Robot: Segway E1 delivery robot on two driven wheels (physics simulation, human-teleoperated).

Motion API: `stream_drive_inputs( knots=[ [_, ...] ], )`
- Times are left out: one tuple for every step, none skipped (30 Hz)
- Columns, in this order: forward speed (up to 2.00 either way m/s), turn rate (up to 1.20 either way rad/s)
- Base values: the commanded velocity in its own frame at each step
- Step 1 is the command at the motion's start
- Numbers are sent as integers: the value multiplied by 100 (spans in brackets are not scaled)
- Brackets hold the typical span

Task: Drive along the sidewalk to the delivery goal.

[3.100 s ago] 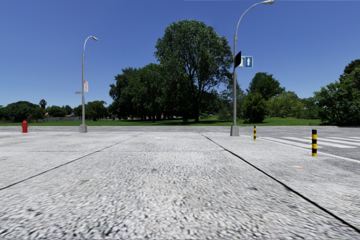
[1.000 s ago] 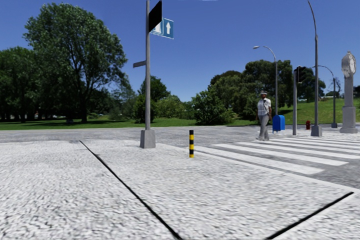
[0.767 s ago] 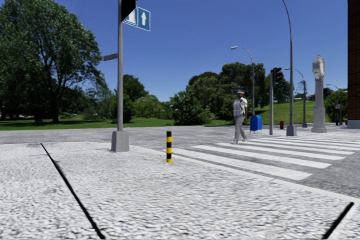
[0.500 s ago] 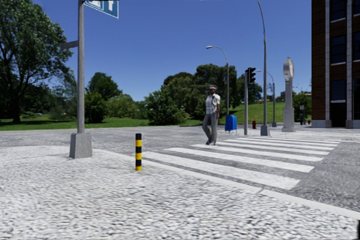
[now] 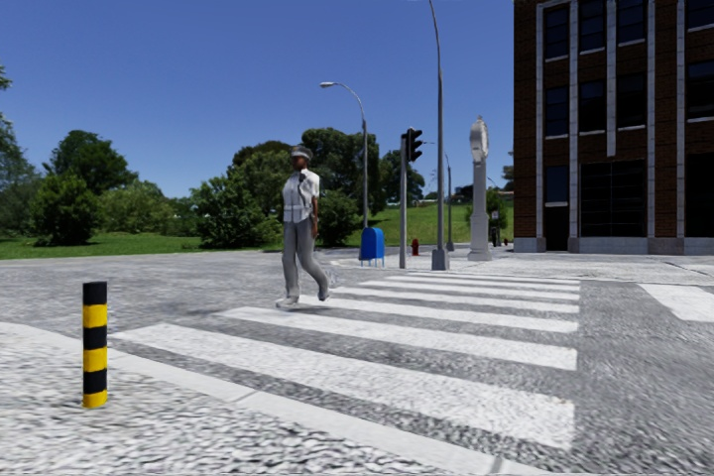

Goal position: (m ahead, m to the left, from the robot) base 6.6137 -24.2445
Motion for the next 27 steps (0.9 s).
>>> stream_drive_inputs(
  knots=[
    [200, -51],
    [200, -51],
    [200, -49],
    [200, -47],
    [200, -47],
    [200, -47],
    [200, -47],
    [178, -47],
    [154, -47],
    [136, -47],
    [130, -46],
    [130, -46],
    [125, -46],
    [122, -46],
    [122, -46],
    [122, -46],
    [121, -46],
    [121, -46],
    [121, -46],
    [121, -46],
    [121, -46],
    [121, -46],
    [121, -46],
    [121, -46],
    [121, -46],
    [121, -46],
    [121, -46]
  ],
)
